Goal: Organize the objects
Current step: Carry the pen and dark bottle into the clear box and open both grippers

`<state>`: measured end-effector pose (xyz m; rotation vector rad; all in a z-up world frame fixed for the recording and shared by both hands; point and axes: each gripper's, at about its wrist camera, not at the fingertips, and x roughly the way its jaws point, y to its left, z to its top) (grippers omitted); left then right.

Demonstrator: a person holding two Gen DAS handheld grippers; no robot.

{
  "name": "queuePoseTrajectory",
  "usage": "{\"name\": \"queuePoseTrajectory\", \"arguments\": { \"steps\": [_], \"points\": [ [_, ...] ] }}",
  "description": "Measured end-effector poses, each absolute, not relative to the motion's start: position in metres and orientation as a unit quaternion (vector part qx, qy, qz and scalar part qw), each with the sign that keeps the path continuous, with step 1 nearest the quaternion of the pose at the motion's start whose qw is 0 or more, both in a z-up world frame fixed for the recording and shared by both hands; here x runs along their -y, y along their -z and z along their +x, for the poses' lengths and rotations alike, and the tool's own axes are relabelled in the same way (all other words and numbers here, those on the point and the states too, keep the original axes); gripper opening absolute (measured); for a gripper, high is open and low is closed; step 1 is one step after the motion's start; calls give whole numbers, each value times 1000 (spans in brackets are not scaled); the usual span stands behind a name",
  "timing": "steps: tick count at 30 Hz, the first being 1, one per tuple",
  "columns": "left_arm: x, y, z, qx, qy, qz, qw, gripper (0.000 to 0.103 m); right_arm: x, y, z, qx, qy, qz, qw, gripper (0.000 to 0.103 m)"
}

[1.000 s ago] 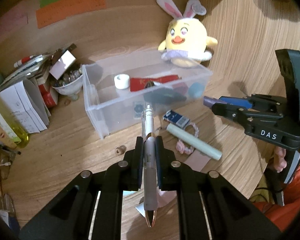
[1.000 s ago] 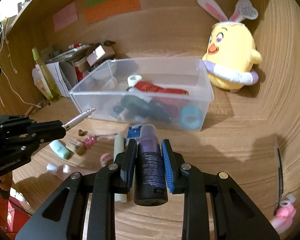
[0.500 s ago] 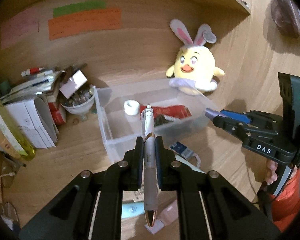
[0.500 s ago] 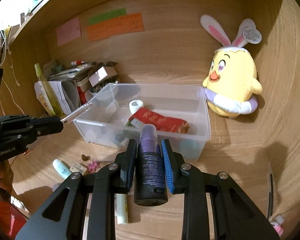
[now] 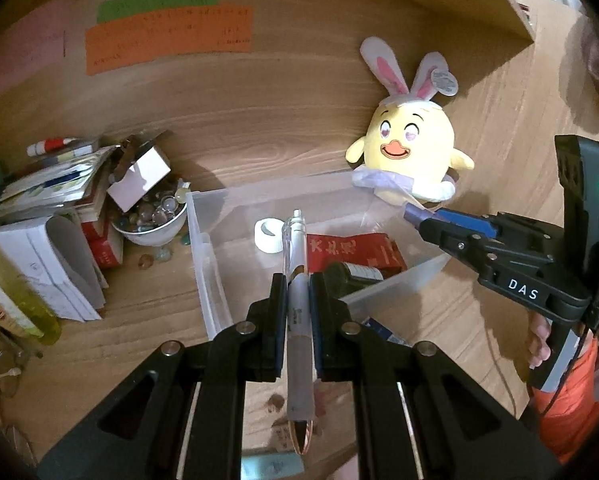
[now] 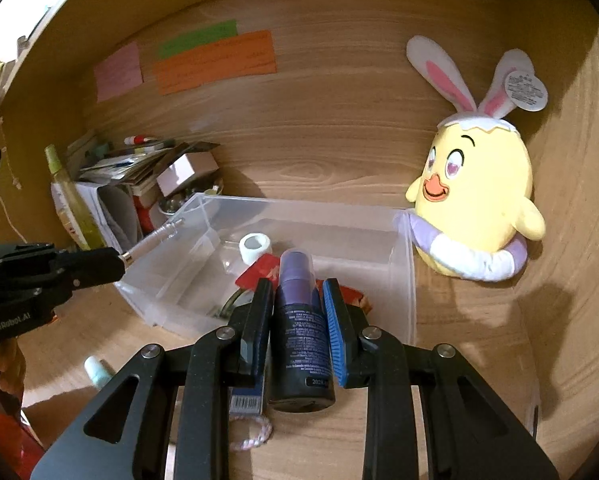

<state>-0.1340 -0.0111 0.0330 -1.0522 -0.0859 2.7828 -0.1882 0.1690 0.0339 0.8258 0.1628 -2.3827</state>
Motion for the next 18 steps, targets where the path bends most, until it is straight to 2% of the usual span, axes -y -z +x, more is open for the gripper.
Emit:
{"name": "queuePoseTrajectory", "arguments": {
  "steps": [18],
  "points": [
    [17, -5, -204, 32, -909, -411, 56, 10, -155, -10, -239, -93, 893, 347, 273, 23]
  ]
}}
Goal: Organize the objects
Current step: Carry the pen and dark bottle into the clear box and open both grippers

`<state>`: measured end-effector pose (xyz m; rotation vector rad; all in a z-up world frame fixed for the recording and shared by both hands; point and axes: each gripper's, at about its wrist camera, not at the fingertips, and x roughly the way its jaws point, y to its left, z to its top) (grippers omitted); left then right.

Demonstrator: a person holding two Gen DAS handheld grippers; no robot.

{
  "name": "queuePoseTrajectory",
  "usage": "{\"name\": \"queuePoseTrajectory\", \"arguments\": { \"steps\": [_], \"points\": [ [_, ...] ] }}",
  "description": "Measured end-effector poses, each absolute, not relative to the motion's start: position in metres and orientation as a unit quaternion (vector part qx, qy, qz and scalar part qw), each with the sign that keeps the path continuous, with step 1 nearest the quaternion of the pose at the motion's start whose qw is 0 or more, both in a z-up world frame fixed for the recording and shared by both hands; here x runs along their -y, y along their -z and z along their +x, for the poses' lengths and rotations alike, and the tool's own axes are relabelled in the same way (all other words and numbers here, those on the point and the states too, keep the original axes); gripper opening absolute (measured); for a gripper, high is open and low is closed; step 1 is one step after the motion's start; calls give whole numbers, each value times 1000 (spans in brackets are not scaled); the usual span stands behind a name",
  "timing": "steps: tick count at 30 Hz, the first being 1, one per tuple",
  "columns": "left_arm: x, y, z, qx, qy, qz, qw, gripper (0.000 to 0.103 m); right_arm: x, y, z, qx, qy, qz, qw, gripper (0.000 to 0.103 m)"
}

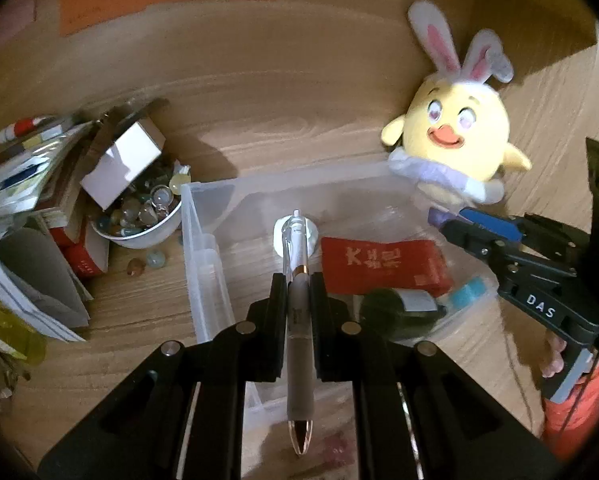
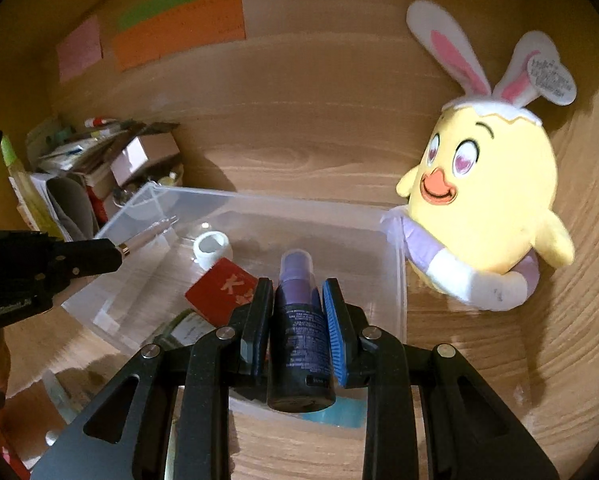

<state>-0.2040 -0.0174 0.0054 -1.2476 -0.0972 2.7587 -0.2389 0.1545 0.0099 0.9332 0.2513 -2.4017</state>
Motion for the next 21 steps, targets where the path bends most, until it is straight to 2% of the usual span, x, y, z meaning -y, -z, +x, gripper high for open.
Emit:
{"name": "queuePoseTrajectory", "arguments": {
  "steps": [12, 16, 20, 21],
  "points": [
    [3, 12, -220, 10, -900, -431, 60, 10, -139, 10, -248, -118, 878, 368, 282, 22],
    [4, 10, -216, 9, -902, -427, 61, 13, -141, 11, -249, -115, 873, 377, 286, 22],
    [3, 8, -210, 9, -905, -422, 61, 32, -144, 8, -248, -109, 870, 384, 291, 23],
    [3, 7, -207, 9, -906, -419, 61, 36, -145, 8, -247, -108, 870, 383, 291, 26]
  ]
}}
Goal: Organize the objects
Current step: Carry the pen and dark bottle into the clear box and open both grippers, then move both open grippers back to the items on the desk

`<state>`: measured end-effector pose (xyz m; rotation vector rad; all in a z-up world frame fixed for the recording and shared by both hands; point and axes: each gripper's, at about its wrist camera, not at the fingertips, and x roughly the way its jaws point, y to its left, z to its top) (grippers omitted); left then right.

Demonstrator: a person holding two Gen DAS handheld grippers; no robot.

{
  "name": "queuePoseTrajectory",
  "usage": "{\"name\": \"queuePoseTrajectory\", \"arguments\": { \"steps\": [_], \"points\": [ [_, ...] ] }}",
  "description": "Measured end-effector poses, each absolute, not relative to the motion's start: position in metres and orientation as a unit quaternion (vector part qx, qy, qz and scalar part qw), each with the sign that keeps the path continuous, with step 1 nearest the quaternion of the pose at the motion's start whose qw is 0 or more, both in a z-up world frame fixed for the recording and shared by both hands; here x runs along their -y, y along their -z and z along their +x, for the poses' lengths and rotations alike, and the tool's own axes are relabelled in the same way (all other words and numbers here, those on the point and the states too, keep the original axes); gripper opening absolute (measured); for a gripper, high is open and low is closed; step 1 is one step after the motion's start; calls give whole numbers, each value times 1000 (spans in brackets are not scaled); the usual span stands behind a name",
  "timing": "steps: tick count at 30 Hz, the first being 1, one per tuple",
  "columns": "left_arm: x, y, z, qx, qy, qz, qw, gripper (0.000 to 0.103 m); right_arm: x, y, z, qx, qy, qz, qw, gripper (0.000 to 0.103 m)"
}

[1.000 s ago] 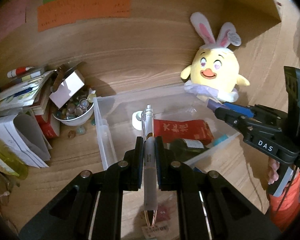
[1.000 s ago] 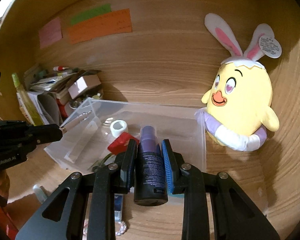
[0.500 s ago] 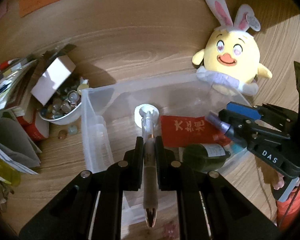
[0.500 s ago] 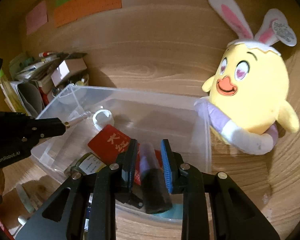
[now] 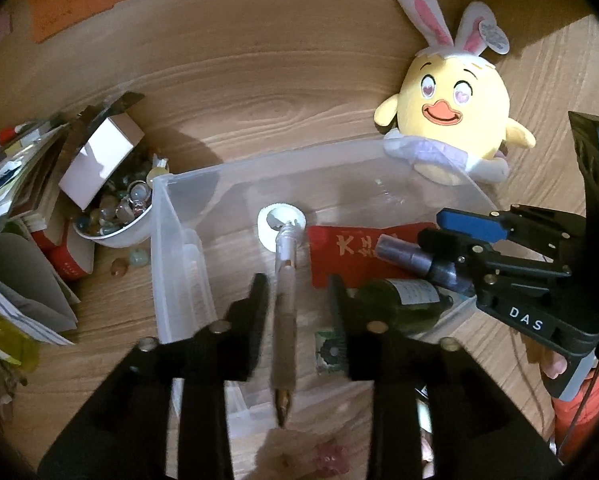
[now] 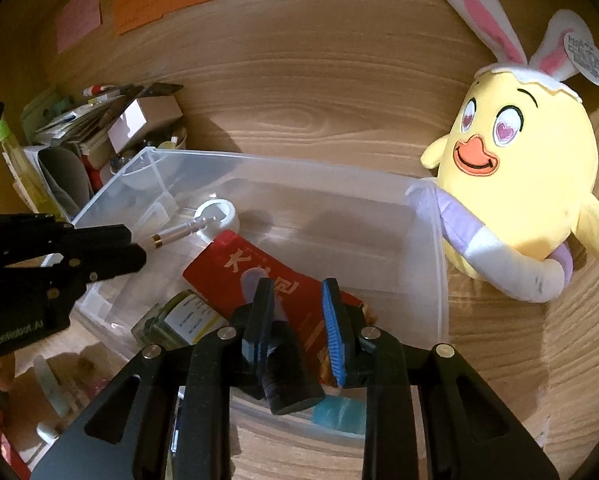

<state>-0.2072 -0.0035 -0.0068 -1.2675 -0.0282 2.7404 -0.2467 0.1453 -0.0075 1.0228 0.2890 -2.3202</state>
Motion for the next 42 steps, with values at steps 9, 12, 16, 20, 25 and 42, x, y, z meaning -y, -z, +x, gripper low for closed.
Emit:
{"name": "queuePoseTrajectory", "arguments": {
  "steps": [9, 12, 16, 20, 25, 42],
  "points": [
    [5, -10, -183, 17, -918, -392, 60, 64, -154, -10, -226, -108, 885, 355, 283, 51],
    [5, -16, -172, 20, -922, -383, 61, 68, -159, -16, -217, -106, 889, 343, 285, 57],
    [5, -23, -156, 21, -925, -375, 61, 71, -164, -24, -202, -105, 893, 331, 286, 61],
    [8, -27, -139, 25, -928, -366, 62, 76, -167, -29, -187, -102, 896, 322, 289, 63],
    [10, -32, -116, 25, -932, -356, 55, 81, -173, -34, -167, -98, 901, 310, 288, 68],
    [32, 6, -61, 42, -916, -397, 35, 93, -176, -16, -111, -110, 898, 307, 294, 69]
  ]
}}
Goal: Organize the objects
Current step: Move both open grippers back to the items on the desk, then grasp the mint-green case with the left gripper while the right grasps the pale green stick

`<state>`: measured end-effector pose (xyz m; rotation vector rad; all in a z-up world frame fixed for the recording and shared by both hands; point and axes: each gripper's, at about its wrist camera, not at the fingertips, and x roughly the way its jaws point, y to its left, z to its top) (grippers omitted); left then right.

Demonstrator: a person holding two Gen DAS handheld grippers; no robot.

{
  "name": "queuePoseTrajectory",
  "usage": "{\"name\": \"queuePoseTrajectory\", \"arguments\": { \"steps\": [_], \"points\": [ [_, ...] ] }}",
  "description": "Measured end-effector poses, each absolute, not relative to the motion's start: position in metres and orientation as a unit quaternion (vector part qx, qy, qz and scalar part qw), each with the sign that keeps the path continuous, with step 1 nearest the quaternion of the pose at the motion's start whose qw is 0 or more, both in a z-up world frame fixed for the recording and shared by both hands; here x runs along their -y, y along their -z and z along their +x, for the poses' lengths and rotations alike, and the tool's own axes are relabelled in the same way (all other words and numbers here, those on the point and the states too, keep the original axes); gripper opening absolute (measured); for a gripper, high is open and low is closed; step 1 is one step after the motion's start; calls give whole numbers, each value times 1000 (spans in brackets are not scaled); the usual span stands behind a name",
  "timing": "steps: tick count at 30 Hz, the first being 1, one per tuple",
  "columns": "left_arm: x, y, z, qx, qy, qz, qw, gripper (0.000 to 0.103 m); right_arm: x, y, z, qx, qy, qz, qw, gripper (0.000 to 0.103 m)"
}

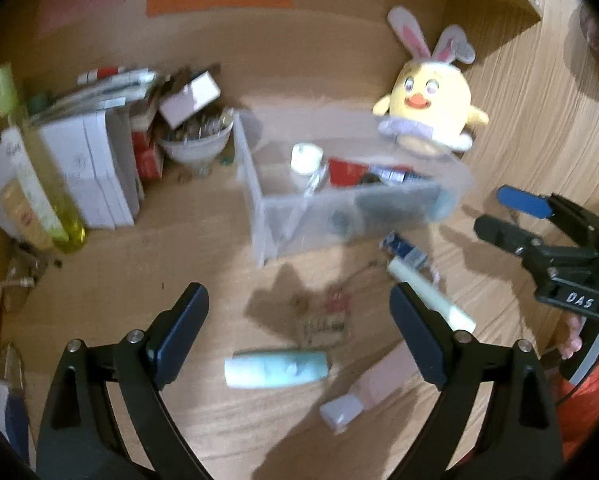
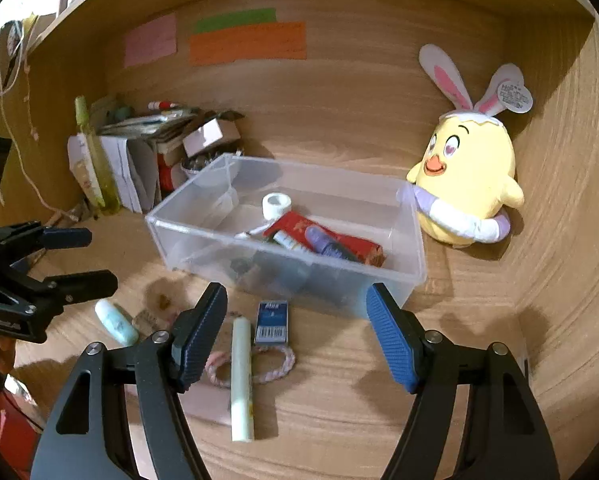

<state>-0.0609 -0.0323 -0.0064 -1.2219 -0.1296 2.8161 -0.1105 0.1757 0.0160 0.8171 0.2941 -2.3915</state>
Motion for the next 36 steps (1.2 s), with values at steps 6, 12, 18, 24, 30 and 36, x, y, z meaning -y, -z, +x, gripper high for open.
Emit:
{"name": "queuePoseTrajectory", "arguments": {
  "steps": [6, 12, 18, 24, 30, 36],
  "points": [
    [38, 34, -54, 59, -899, -433, 34, 93, -171, 7, -103, -112, 886, 333, 302, 69],
    [39, 53, -51, 65, -886, -458, 31, 93, -168, 28, -101, -109, 873, 362, 308, 68],
    [44, 63, -51, 76, -880, -468, 27, 93, -162, 42, -99, -120, 858, 383, 320, 49],
    [40, 63, -52, 68, -882, -466, 33, 93, -157, 50, -99, -127, 849, 393, 328, 34],
    [33, 63, -53, 56, -881, -467, 44, 90, -153, 56, -106, -118, 840, 412, 333, 19],
    [34, 61, -52, 57, -885, -459, 52, 72, -152, 54, -105, -114, 843, 406, 336, 14]
  ]
}}
